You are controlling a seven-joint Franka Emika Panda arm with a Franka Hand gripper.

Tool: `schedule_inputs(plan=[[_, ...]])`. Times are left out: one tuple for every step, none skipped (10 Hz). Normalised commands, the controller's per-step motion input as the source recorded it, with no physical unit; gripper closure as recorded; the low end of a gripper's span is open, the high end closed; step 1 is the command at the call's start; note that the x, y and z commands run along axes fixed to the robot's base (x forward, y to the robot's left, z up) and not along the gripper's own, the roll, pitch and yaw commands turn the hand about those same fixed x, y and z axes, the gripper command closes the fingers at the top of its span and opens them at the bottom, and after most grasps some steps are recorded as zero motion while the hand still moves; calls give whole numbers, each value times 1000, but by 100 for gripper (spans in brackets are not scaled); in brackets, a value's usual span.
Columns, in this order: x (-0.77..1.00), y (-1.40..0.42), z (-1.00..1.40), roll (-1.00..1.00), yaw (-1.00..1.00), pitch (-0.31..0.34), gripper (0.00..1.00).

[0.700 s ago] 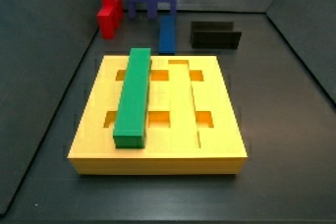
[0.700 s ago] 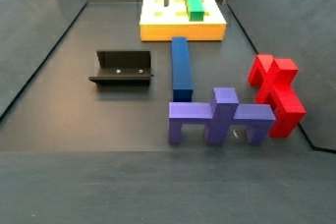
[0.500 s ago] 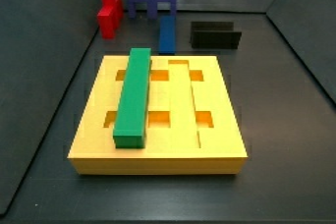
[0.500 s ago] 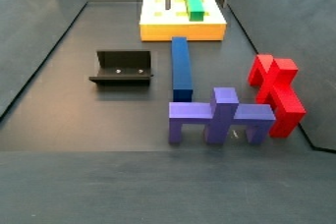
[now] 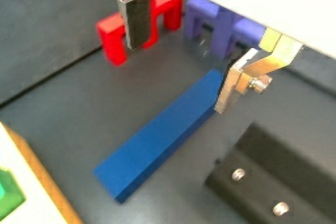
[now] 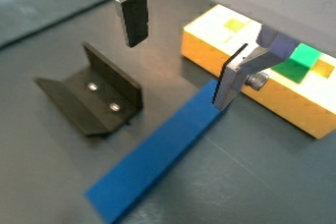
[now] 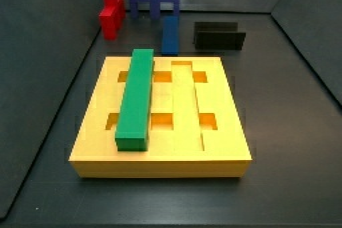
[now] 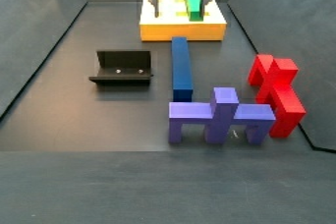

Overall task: Pick up the blue object. Move up. Move to above the board. Insert the blue object.
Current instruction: Pick up the blue object.

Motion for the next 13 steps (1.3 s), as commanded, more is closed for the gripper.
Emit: schedule_inputs(plan=[[-269,0,-1000,66,0,-114,0],[-291,37,-989,163,-69,-40,0],[-91,86,-880,229,-29,-67,0],[74,54,-751,309,0,0,0],[154,57,-691,333,0,0,0],[54,11,-740,310,0,-1,0],[-69,6,-734,304,0,-71,0],[-243,86,-626,269,0,-100,0],[-280,183,-449,186,0,-94,0],[0,91,-360,117,11,-54,0],[123,0,-349,167,31,0,0],[157,-74,-200,147,0,9,0],[246,-60,-140,120,0,34,0]])
